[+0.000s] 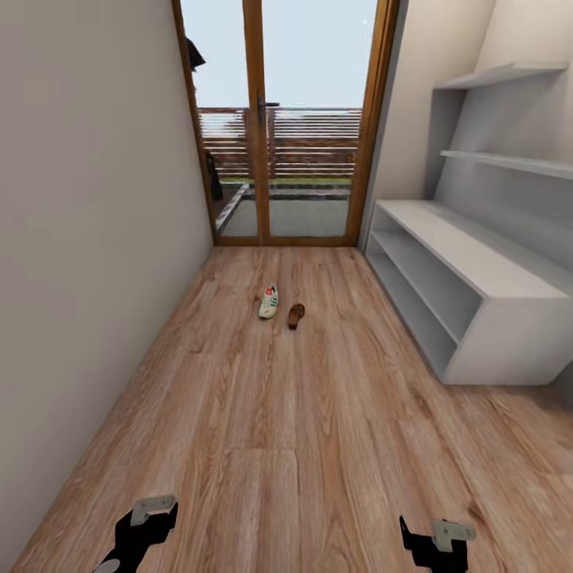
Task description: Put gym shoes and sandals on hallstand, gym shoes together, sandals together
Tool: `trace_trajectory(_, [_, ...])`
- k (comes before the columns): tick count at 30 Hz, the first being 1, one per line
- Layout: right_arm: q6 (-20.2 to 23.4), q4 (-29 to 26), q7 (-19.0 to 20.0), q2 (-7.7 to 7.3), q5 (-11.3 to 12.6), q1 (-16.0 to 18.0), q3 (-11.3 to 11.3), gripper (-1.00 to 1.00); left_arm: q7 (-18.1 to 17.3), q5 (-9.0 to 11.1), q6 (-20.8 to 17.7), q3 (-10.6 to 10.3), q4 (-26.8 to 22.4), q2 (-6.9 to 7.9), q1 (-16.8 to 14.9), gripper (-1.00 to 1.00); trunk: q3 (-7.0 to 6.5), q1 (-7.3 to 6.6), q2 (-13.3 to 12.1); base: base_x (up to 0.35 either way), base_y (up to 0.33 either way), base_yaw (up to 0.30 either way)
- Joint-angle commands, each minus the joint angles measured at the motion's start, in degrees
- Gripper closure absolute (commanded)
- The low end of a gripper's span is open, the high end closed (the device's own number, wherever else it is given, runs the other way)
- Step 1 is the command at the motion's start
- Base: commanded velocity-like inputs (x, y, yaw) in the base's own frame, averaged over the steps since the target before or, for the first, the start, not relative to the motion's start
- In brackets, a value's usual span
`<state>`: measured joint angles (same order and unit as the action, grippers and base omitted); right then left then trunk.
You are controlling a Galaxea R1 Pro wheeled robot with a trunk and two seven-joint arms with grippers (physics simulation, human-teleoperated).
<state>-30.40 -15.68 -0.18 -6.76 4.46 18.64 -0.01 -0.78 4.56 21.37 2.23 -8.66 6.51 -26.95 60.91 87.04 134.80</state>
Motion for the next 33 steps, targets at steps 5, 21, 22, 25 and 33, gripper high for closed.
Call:
trace_trajectory(5, [-0.19, 0.04, 0.09, -0.01, 0.46, 0.04, 0.10, -1.00, -0.10, 0.36, 0.17, 0.06, 0.05, -0.01, -0.05, -1.00, 0.05, 0.02, 0.02, 0.338, 0.000, 0.000])
trace_trajectory(21, [-0.19, 0.04, 0.09, -0.01, 0.46, 0.00, 0.10, -1.00, -0.10, 0.36, 0.17, 0.06, 0.05, -0.01, -0.06, -1.00, 0.05, 0.02, 0.02, 0.338, 0.000, 0.000])
trace_trajectory(22, [-0.19, 0.04, 0.12, -0.01, 0.46, 0.00, 0.10, -1.00, -0.10, 0.36, 0.17, 0.06, 0.05, -0.01, -0.05, -1.00, 0.05, 0.02, 0.02, 0.338, 0.000, 0.000])
trace_trajectory(25, [-0.19, 0.05, 0.17, -0.05, 0.41, 0.01, 0.10, -1.00, -0.10, 0.36, 0.17, 0.06, 0.05, -0.01, -0.05, -1.00, 0.05, 0.02, 0.02, 0.338, 0.000, 0.000])
trace_trajectory(33, [-0.19, 0.11, 0.25, -0.10, 0.38, 0.02, 0.10, -1.00, -0.10, 0.36, 0.17, 0.06, 0.05, -0.01, -0.09, -1.00, 0.05, 0.02, 0.02, 0.338, 0.000, 0.000])
